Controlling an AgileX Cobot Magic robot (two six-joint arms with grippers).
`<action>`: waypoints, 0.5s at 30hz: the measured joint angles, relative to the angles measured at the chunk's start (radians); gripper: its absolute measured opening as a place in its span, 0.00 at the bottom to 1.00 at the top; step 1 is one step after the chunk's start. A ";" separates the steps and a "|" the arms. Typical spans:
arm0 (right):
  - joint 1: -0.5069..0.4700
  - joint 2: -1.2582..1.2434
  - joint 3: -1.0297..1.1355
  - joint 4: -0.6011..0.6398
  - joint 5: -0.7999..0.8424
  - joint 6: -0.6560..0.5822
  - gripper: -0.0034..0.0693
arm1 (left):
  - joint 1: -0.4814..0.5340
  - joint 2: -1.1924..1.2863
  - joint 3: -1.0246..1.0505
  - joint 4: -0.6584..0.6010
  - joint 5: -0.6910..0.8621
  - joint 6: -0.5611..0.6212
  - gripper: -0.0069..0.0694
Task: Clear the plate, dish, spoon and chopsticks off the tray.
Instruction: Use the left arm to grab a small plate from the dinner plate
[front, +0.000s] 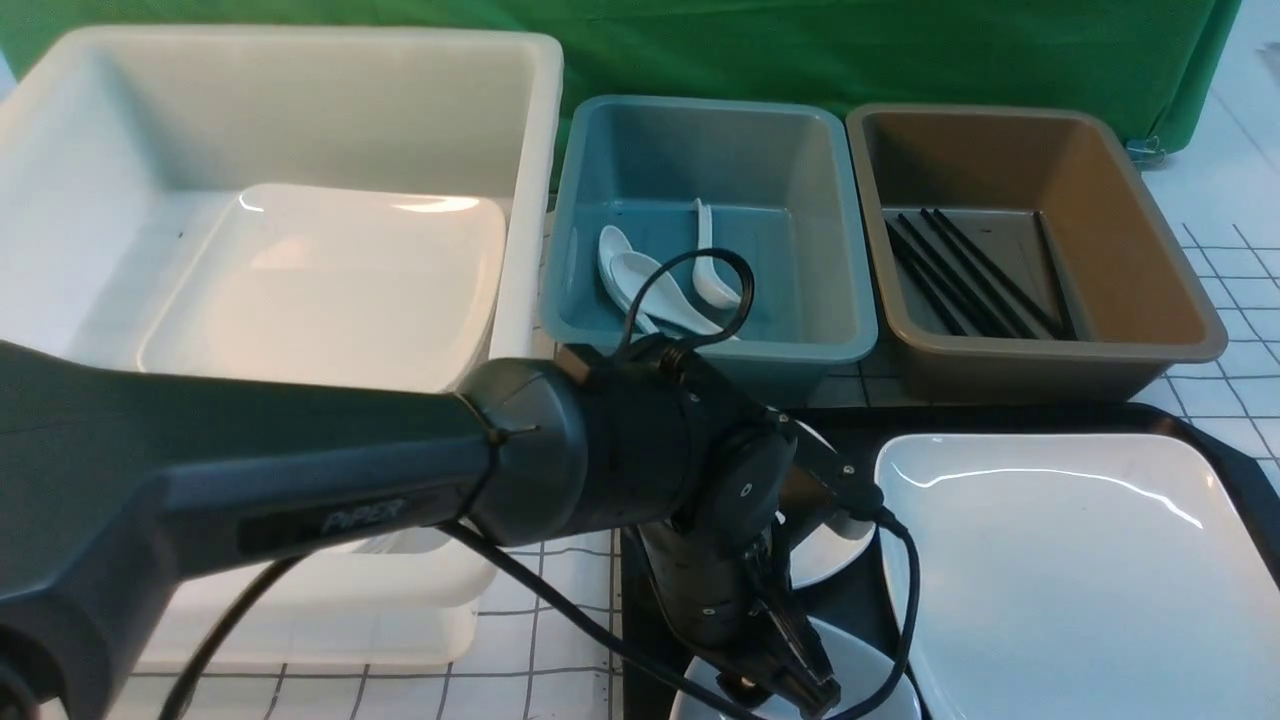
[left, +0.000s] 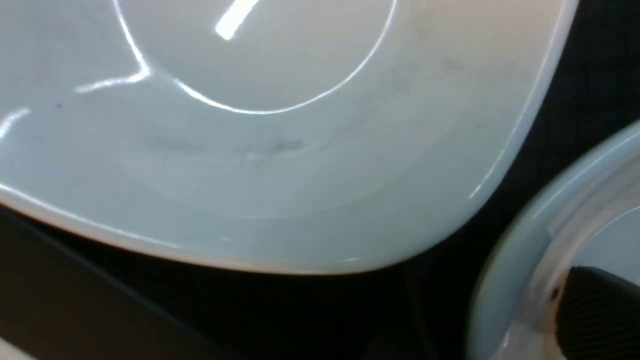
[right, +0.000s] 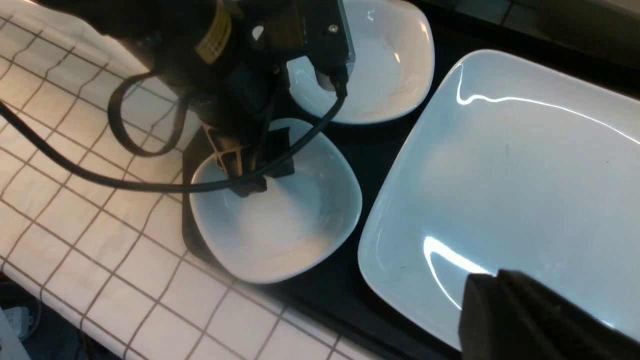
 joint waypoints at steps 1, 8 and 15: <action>0.000 0.000 0.000 0.000 -0.002 0.000 0.06 | 0.000 0.001 -0.002 -0.005 0.000 0.006 0.48; 0.000 0.000 0.000 0.000 -0.006 0.000 0.07 | 0.001 -0.019 -0.009 -0.019 0.031 -0.002 0.32; 0.000 0.000 0.000 0.000 -0.006 0.000 0.07 | 0.000 -0.117 -0.009 -0.028 0.075 -0.001 0.16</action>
